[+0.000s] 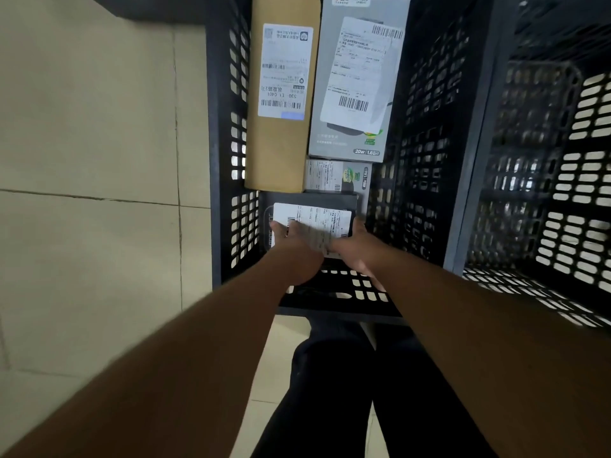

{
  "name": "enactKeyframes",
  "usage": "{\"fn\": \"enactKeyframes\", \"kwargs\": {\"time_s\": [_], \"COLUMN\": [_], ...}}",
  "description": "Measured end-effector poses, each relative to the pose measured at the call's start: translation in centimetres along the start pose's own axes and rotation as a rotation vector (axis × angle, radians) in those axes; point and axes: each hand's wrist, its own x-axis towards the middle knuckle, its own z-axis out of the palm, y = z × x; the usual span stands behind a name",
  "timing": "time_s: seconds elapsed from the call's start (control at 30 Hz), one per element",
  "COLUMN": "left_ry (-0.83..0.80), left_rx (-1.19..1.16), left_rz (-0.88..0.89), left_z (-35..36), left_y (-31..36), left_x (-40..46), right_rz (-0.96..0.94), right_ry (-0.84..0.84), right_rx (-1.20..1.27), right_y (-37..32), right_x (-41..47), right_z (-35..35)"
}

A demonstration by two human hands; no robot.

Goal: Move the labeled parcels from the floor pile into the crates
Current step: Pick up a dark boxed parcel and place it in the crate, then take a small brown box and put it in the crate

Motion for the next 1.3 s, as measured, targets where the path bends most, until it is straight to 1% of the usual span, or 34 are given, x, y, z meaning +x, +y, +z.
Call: {"fn": "enactKeyframes", "kwargs": {"time_s": [0.03,0.07,0.1,0.13,0.2,0.27,0.33,0.4,0.5,0.6,0.67,0.77,0.87,0.97,1.07,1.23,1.3], "left_ry": [0.041,0.078,0.093,0.085,0.134,0.114,0.143,0.190,0.236,0.261,0.289,0.294,0.282,0.250,0.235,0.193,0.182], "left_rx": [-0.071,-0.086,-0.148,-0.143,-0.287,-0.386,-0.463,-0.474,-0.503,-0.617,-0.634,-0.660,-0.660,-0.702,-0.680,-0.655,-0.658], "left_rz": [0.013,-0.004,-0.002,0.008,-0.093,-0.115,-0.071,0.000,0.044,0.083,0.119,0.144,0.140,0.127,0.115,0.124,0.135], "left_z": [-0.2,-0.5,-0.9,-1.5,-1.7,-1.6,-1.3,-1.1,-1.2,-0.9,-0.1,1.3,3.1,5.5,7.7,10.3,10.6], "left_y": [0.0,0.0,-0.2,-0.2,-0.3,0.3,1.3,1.6,1.9,2.6,3.1,3.9,4.6,5.1,6.0,8.8,10.7], "left_x": [0.2,0.3,0.0,-0.8,-1.7,-3.9,-6.6,-9.0,-12.8,-16.2,-18.2,-20.7,-22.9,-24.7,-25.8,-27.8,-28.6], "right_rz": [0.011,0.017,0.020,0.017,0.001,-0.021,-0.049,-0.076,-0.126,-0.129,-0.159,-0.239,-0.211,-0.218,-0.245,-0.170,-0.215], "right_ry": [-0.002,-0.003,0.001,0.012,0.051,0.089,0.103,0.131,0.195,0.229,0.229,0.189,0.182,0.236,0.289,0.334,0.348], "right_rx": [-0.013,-0.025,-0.044,-0.073,-0.126,-0.105,-0.102,-0.097,-0.038,0.028,0.102,0.119,0.207,0.193,0.144,0.203,0.194], "right_y": [-0.1,-0.3,-0.4,-0.5,-0.3,0.1,0.7,1.1,1.5,2.0,2.4,3.3,4.8,7.0,9.8,14.7,16.6], "right_x": [-0.3,-0.6,-1.0,-1.5,-3.0,-4.8,-6.7,-8.6,-11.3,-14.1,-15.8,-18.5,-20.8,-22.2,-23.2,-25.7,-26.4], "right_z": [-0.1,-0.3,-0.4,-0.4,-0.7,-1.1,-1.9,-2.9,-4.8,-6.4,-7.2,-8.2,-9.2,-10.4,-11.9,-15.0,-16.8]}}
